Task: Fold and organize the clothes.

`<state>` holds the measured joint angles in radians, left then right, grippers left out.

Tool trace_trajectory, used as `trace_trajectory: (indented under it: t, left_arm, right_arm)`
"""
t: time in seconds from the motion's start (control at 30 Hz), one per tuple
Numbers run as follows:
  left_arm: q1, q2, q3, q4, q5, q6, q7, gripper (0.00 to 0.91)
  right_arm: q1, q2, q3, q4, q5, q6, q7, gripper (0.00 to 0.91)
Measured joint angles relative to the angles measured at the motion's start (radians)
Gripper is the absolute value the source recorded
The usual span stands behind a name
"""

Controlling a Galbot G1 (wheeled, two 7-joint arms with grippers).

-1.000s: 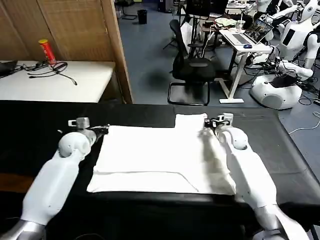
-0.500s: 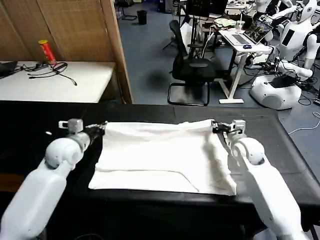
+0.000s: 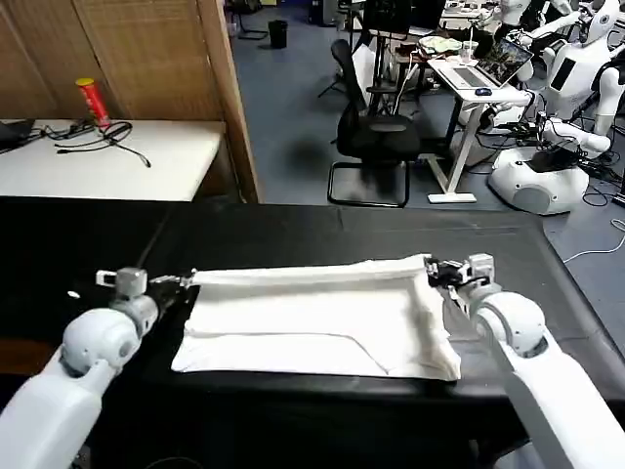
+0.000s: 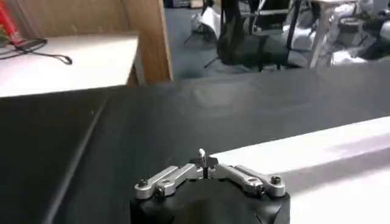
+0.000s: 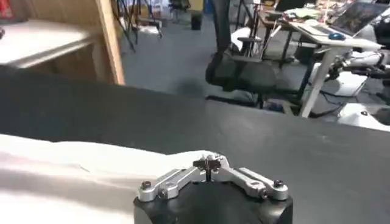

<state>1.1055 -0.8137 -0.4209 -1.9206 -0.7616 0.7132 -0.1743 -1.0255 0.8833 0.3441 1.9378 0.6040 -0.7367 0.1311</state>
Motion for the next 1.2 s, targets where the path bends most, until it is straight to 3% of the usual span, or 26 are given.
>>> trace_trajectory:
  t: [0.3,0.83,0.93,0.97,1.0,1.03,1.2]
  left_arm:
    - [0.056,0.048,-0.015,-0.069,0.019,0.023,-0.002,0.000]
    - [0.171,0.053,-0.033,-0.121,0.087,0.023,0.022,0.000]
    - [0.194,0.048,-0.035,-0.123,0.095,0.023,0.023,0.000]
    - [0.201,0.045,-0.037,-0.124,0.096,0.023,0.025,0.000]
    - [0.206,0.043,-0.037,-0.126,0.098,0.023,0.032,0.117]
    - [0.210,0.042,-0.037,-0.128,0.100,0.023,0.039,0.878]
    - [0.225,0.039,-0.043,-0.148,0.122,0.023,0.042,0.878]
  right_arm:
    - [-0.113,-0.047,0.026,0.065,0.005,0.000,0.004,0.000]
    - [-0.189,-0.044,0.016,0.072,0.007,0.000,-0.001,0.000]
    - [-0.193,-0.042,0.019,0.076,0.006,0.000,-0.009,0.078]
    - [-0.196,-0.042,0.021,0.079,0.004,0.000,-0.013,0.205]
    - [-0.199,-0.043,0.023,0.082,0.004,0.000,-0.018,0.878]
    - [-0.202,-0.043,0.027,0.085,0.003,0.000,-0.020,0.878]
    - [-0.210,-0.036,0.056,0.112,0.012,0.000,-0.017,0.878]
